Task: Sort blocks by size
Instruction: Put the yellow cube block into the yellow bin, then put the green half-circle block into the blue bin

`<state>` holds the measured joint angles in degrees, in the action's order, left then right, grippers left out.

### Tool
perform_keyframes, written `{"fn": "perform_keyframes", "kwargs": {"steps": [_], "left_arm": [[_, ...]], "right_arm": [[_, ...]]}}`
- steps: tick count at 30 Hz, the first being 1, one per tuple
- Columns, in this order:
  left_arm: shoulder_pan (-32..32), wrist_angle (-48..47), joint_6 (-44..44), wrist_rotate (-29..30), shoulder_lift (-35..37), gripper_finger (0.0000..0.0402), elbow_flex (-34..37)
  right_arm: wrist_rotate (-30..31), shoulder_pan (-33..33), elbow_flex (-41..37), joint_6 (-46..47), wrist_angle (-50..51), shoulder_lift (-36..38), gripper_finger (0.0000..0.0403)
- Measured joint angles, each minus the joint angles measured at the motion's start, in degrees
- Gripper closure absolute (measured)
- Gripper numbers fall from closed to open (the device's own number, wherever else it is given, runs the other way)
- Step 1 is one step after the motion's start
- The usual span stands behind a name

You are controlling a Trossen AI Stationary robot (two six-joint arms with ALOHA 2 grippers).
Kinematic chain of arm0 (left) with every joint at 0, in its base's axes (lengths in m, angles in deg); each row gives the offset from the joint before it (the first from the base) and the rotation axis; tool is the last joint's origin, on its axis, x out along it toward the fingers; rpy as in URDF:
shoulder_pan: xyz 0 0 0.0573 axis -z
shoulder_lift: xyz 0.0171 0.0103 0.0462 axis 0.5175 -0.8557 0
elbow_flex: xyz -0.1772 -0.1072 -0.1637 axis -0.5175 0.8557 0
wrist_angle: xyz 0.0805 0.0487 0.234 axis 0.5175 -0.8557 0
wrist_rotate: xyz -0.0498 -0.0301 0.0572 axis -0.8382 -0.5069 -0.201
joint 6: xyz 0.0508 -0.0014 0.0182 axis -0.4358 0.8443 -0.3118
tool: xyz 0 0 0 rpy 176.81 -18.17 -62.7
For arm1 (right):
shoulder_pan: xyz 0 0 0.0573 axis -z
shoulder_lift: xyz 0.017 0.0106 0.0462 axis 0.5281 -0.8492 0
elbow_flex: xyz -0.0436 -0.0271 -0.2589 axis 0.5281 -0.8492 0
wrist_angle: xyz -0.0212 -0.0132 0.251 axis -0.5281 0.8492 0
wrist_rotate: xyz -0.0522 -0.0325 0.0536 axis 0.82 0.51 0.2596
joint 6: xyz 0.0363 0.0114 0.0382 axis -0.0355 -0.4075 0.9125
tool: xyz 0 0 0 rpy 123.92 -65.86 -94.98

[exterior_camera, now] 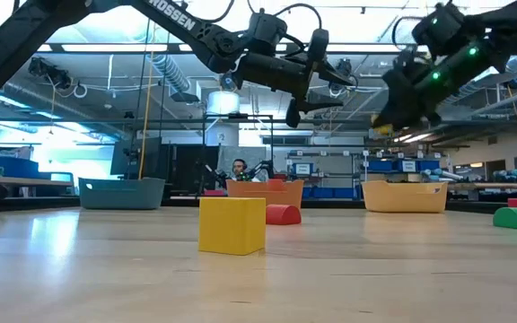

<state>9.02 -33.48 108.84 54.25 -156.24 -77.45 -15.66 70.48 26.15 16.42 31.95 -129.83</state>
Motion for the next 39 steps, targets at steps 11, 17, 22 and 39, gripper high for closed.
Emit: {"fn": "perform_keyframes", "kwargs": {"steps": [11, 17, 22, 39], "left_arm": [[-0.88, -14.31, -18.01, 4.76, 9.08, 0.0236, -0.04], [-0.82, -22.39, -23.32, 3.78, 12.56, 0.0238, -0.03], [-0.79, -23.84, -25.17, 2.55, 15.29, 0.0238, 2.35], [-1.08, -16.34, -25.04, 15.45, 43.14, 0.0238, 36.70]], "right_arm": [[-1.57, 8.39, 7.98, 6.35, 14.53, -15.90, 0.0251], [-1.62, 9.26, 11.07, 7.71, 16.97, -24.65, 0.0237], [-1.79, 9.23, 12.13, 11.79, 16.22, -27.59, 0.0197], [-3.51, 7.96, 12.07, 26.69, 19.23, -14.24, 0.0175]]}}
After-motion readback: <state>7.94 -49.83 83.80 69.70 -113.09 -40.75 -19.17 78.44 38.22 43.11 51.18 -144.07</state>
